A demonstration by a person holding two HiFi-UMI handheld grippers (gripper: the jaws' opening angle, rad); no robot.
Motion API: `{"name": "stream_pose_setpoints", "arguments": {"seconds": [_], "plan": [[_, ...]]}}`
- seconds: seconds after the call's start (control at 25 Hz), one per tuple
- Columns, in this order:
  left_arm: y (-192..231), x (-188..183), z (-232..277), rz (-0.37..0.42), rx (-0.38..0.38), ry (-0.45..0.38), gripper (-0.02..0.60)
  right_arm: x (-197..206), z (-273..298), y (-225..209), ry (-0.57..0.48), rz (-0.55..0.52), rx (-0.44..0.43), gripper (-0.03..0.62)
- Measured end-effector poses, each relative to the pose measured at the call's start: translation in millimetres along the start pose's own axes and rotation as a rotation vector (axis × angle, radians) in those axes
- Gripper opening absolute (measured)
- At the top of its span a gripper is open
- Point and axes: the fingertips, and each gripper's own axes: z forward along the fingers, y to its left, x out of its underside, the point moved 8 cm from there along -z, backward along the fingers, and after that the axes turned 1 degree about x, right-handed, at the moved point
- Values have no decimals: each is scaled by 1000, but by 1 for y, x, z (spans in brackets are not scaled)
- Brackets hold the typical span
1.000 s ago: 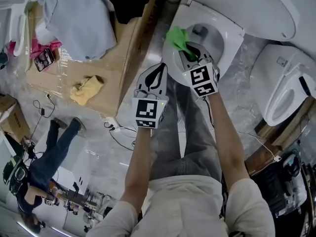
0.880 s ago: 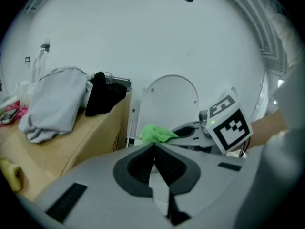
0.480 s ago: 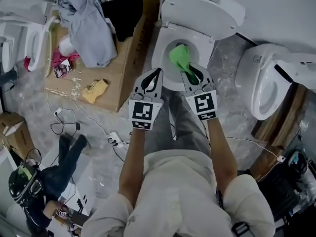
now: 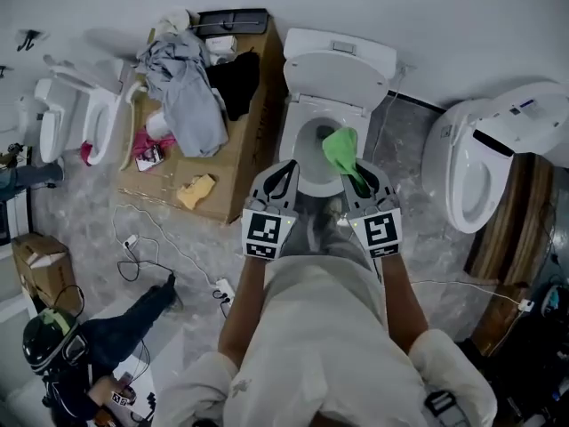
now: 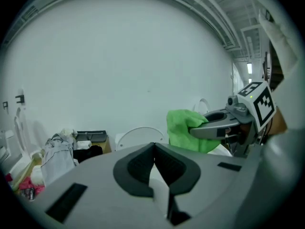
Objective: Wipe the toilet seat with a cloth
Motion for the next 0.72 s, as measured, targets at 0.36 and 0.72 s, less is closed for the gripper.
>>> {"name": "stream_pose_setpoints", "arguments": {"seconds": [0.36,0.72], "plan": [[-34,-15,-8,42,17,2,12,1,-40,-13,-17,11,28,43],[-42,-21,-5,49,24,4,12,0,-46,-19,-17,5,32,43]]}}
